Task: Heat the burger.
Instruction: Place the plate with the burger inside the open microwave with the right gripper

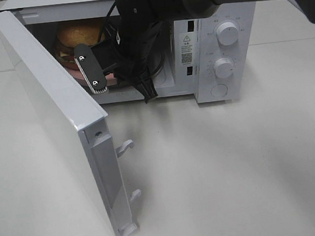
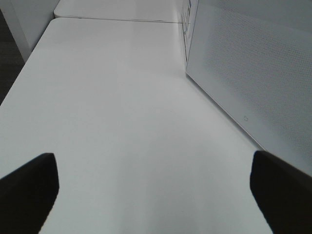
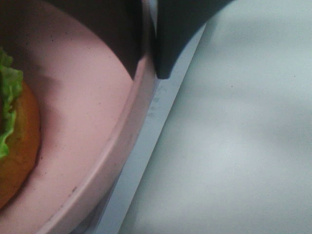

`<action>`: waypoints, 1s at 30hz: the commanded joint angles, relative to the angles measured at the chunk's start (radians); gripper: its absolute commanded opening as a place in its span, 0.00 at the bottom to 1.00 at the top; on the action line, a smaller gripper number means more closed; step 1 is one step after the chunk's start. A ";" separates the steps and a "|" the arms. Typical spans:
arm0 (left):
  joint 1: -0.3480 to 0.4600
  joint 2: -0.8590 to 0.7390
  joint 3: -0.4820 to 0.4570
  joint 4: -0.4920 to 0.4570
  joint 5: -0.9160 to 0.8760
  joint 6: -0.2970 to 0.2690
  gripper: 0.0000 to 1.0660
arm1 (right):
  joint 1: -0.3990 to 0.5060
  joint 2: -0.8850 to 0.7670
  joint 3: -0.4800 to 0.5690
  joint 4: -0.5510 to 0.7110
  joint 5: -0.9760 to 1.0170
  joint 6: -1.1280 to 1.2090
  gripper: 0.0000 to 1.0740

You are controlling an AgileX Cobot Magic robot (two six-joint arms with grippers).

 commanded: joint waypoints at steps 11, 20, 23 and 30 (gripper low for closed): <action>-0.002 -0.004 0.005 0.000 -0.015 -0.001 0.96 | -0.025 0.071 -0.129 -0.004 -0.013 0.050 0.00; -0.002 -0.004 0.005 0.000 -0.015 -0.001 0.96 | -0.036 0.098 -0.170 -0.004 -0.007 0.095 0.00; -0.002 -0.004 0.005 0.000 -0.015 -0.001 0.96 | -0.037 0.100 -0.170 -0.006 -0.006 0.095 0.00; -0.002 -0.004 0.005 0.000 -0.015 -0.001 0.96 | -0.058 0.100 -0.170 -0.007 -0.007 0.108 0.00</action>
